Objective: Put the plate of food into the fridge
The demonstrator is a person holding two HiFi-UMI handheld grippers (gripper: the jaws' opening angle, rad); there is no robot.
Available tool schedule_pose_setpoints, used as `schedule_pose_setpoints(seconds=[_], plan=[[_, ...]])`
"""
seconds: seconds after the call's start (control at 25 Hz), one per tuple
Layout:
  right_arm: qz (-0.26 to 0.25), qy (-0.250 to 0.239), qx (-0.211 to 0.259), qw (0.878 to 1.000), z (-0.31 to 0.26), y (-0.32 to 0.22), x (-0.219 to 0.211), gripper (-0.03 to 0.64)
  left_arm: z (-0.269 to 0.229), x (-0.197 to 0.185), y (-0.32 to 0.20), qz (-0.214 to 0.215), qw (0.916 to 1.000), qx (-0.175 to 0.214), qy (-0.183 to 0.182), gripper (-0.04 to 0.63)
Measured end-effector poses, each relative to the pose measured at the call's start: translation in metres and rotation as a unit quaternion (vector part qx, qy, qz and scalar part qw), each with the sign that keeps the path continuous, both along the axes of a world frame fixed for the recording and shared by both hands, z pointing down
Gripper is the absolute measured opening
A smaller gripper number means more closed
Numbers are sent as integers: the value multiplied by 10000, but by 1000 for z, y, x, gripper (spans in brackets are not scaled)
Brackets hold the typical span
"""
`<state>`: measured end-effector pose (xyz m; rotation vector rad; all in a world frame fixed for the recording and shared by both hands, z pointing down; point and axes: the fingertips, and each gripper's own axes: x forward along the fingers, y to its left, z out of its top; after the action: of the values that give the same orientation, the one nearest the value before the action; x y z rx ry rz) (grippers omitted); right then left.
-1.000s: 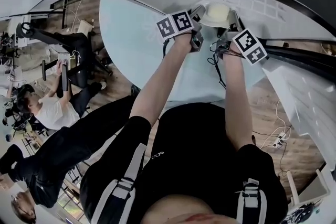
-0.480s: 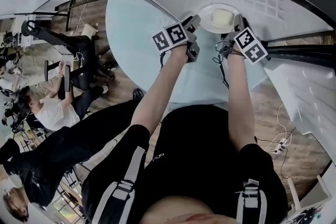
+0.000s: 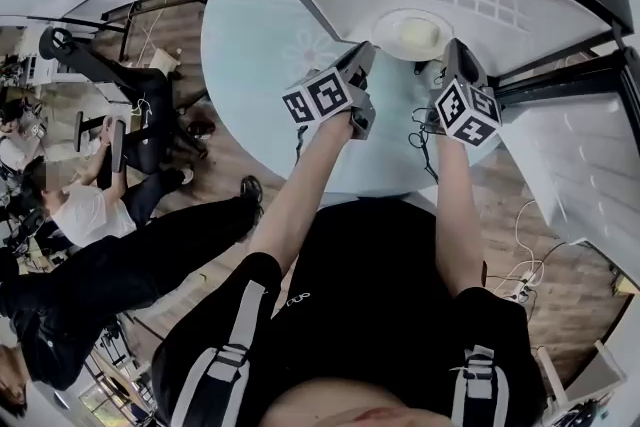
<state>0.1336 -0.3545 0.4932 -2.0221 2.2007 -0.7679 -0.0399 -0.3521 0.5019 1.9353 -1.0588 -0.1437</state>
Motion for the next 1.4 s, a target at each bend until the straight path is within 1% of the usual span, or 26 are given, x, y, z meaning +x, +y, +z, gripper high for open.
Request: schedule_pose_setpoints(seconds=[0.12,0.24,0.32,0.4,0.44,0.52,0.6,0.68,0.76,0.92,1.04,1.2,1.4], plan=[[-301,267,215,9990,-14,12,-10,6,-19,4,13,181,9980,553,-263,0],[-802,416,538,9945,-33,30,-20,6,-31,19,34,406,9935,940,-487,0],[-1181,420,671,9898,-42,45,-33,5,-40,21,47,330,9922,1085,-508,0],[-1441,553,730,9853,-48,58,-45,5,-56,23,56,263,9900,1314,-447,0],[-1531,641,764,9832,-51,64,-50,5,-65,29,59,359,9864,1517,-522,0],[-1669,818,844,9789,-58,74,-56,3,-83,40,66,516,9758,1946,-852,0],[-1729,1040,920,9751,-65,81,-59,3,-98,46,72,505,9655,2290,-1135,0],[-1737,1256,1004,9716,-73,86,-58,3,-108,50,78,410,9566,2531,-1383,0],[-1734,1386,1094,9689,-81,88,-56,3,-113,53,80,293,9508,2644,-1587,-2],[-1700,1450,1184,9675,-87,92,-53,3,-116,60,87,255,9453,2737,-1754,-2],[-1717,1507,1223,9658,-91,91,-58,3,-122,54,88,193,9437,2804,-1745,-2],[-1714,1544,1254,9649,-95,96,-58,3,-126,53,92,140,9386,2878,-1897,-2],[-1712,1571,1222,9649,-91,97,-60,3,-121,49,94,169,9382,2856,-1947,0]])
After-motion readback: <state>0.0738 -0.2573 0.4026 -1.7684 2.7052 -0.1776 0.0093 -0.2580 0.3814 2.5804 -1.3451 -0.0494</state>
